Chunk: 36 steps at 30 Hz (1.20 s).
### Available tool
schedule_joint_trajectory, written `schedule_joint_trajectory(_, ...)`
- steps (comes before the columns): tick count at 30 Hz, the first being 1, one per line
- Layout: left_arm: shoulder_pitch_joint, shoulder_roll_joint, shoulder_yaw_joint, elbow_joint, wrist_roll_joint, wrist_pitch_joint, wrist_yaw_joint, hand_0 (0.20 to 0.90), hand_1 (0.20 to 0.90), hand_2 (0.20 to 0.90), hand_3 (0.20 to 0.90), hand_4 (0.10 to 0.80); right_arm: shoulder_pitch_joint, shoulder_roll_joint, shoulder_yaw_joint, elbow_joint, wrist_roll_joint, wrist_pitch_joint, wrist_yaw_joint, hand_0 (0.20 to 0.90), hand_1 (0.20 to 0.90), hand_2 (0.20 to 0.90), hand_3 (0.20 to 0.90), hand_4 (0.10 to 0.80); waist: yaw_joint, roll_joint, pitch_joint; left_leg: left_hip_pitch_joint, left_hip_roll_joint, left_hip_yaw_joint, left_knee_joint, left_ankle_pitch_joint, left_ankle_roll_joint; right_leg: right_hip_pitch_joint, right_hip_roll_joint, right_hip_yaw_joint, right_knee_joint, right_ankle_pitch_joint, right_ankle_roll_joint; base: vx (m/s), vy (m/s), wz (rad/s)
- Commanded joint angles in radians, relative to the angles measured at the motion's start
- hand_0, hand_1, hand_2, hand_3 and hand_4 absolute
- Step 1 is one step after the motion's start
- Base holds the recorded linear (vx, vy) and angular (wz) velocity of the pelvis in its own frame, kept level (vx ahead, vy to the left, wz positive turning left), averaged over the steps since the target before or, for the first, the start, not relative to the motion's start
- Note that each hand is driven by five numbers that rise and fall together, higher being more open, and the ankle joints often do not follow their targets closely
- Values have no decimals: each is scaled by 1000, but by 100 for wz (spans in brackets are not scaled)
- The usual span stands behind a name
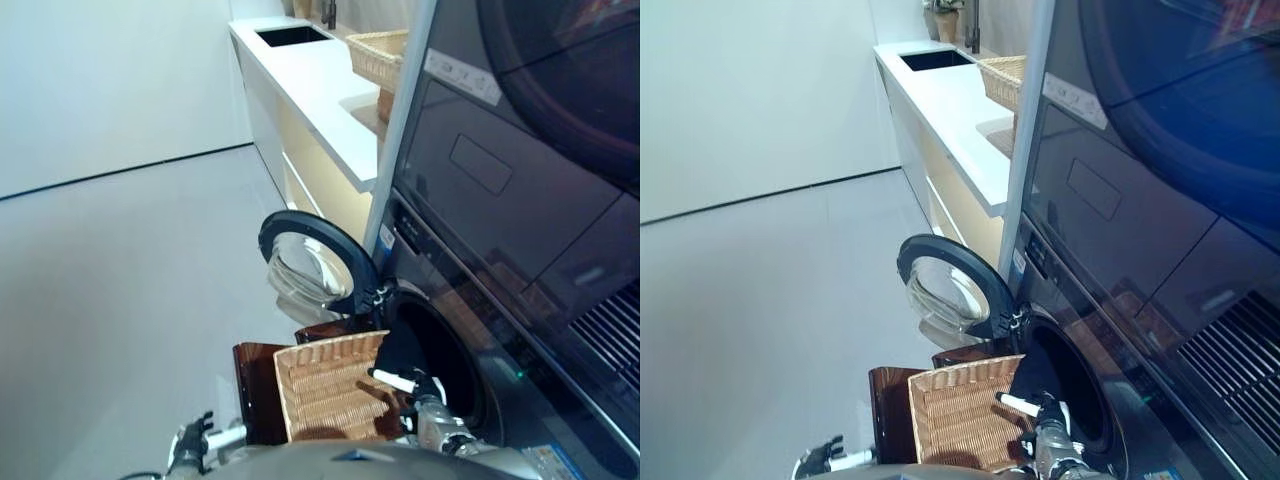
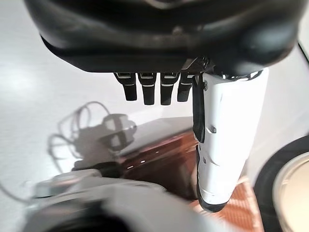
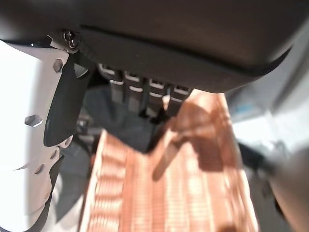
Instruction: Pick up the clothes and place them into the washing machine
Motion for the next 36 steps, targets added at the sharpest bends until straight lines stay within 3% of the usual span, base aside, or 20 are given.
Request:
schedule_joint_trajectory(1,-63,22,-2,-39,24,-49,29,900,900,900,900,800,-124,-22,68,-26,-178,-3,-49,900,900,900,900,800,24,-22,6,-81,-40,-29,-9,-11,-39,13,-37,-25,-14,12,38,-87,-44,18)
schedule_joint_trajectory(3,-74,36,-10,-89,28,-71,52,900,900,900,900,800,-191,-62,204,-65,-407,29,-81,900,900,900,900,800,34,-18,46,-128,-36,-39,3,-1,-44,-17,-39,-23,-5,8,36,-151,-61,11)
schedule_joint_trajectory(7,-114,56,-32,-154,19,-94,72,900,900,900,900,800,-293,-113,333,-123,-572,41,-73,900,900,900,900,800,41,-12,117,-229,-28,-54,49,17,-53,-93,-37,-20,13,13,26,-227,-72,14)
schedule_joint_trajectory(8,-129,65,-53,-176,16,-102,77,900,900,900,900,800,-355,-134,414,-128,-673,50,-77,900,900,900,900,800,46,-6,155,-264,-22,-64,63,25,-58,-129,-35,-13,29,11,21,-198,-52,8)
schedule_joint_trajectory(12,-151,72,-71,-207,3,-106,86,900,900,900,900,800,-405,-148,455,-125,-740,66,-90,900,900,900,900,800,47,-1,185,-311,-19,-64,83,33,-61,-175,-34,-9,43,17,16,-143,-29,9)
schedule_joint_trajectory(18,-227,71,-115,-255,-50,-116,101,900,900,900,900,800,-551,-206,637,-91,-1015,125,-90,900,900,900,900,800,57,21,268,-412,-13,-72,141,39,-70,-274,-38,0,101,4,4,-89,-27,1)
schedule_joint_trajectory(24,-283,70,-124,-285,-100,-126,105,900,900,900,900,800,-628,-294,731,-86,-1188,163,-71,900,900,900,900,800,52,29,298,-494,-5,-80,189,41,-86,-347,-36,5,143,-12,-7,-39,-53,8)
schedule_joint_trajectory(36,-320,66,-86,-349,-203,-144,118,900,900,900,900,800,-732,-431,744,-26,-1255,227,-85,900,900,900,900,800,36,53,337,-640,10,-93,277,38,-103,-502,-30,9,259,-51,-28,-31,-53,4)
